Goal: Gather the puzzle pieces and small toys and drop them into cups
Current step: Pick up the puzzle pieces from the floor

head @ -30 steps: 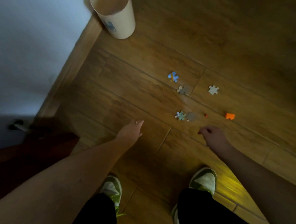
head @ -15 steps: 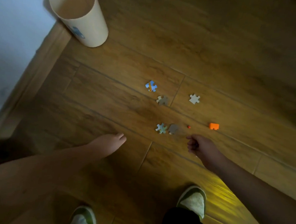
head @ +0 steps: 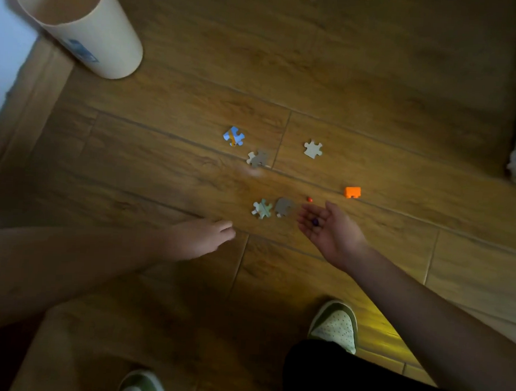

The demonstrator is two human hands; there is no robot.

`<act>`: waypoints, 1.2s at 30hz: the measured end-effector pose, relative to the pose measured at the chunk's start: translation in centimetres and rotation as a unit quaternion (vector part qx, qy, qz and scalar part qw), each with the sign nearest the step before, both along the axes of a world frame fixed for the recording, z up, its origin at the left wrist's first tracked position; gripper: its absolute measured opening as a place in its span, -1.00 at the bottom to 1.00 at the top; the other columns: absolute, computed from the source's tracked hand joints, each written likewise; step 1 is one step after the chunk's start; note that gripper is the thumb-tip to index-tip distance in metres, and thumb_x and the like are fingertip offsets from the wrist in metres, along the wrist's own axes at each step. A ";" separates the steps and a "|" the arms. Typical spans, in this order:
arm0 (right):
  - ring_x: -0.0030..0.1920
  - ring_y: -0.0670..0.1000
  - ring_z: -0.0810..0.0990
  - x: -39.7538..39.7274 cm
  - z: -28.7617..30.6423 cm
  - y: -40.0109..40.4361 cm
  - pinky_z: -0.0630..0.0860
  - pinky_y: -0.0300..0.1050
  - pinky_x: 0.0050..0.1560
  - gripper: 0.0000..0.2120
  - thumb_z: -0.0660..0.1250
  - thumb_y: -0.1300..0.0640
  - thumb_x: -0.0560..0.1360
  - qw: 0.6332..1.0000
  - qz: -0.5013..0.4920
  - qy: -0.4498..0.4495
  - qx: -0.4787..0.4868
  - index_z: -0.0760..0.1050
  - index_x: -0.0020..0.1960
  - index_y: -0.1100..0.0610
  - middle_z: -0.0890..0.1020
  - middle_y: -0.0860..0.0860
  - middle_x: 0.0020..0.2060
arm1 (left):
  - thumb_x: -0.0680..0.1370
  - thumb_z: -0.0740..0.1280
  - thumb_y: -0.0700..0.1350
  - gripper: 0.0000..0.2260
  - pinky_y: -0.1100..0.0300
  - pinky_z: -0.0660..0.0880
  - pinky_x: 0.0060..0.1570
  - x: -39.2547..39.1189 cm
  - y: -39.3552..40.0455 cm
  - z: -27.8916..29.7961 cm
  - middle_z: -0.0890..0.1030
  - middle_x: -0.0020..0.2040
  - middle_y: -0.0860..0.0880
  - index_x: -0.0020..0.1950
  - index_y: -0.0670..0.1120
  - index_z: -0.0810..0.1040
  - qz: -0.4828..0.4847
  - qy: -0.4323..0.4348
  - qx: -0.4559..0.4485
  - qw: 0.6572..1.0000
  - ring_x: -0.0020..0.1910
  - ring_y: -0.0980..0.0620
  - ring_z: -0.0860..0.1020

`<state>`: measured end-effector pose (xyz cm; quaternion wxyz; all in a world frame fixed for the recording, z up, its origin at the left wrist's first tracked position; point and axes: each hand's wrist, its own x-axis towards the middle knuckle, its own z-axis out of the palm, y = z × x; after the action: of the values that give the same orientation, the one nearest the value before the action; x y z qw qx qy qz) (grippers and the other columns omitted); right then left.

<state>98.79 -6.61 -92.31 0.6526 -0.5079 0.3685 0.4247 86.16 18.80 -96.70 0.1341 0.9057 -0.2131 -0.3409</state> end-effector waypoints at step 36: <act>-0.42 -0.05 0.33 -1.8 -1.8 -6.3 0.35 -0.22 -0.40 -0.68 0.12 0.00 0.64 0.989 -0.145 0.004 -0.025 0.45 -0.18 0.16 0.37 0.02 -0.41 | 0.62 0.17 -0.20 -0.72 0.23 0.38 -0.26 15.0 -13.6 -0.3 0.31 0.45 -0.20 0.33 -0.14 0.41 0.076 -0.089 0.007 0.993 -0.09 0.05 0.51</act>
<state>96.99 -12.92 -94.07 0.6931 -0.4637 0.4512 0.3178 101.18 5.18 -97.01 0.1342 0.9469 -0.1523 -0.2492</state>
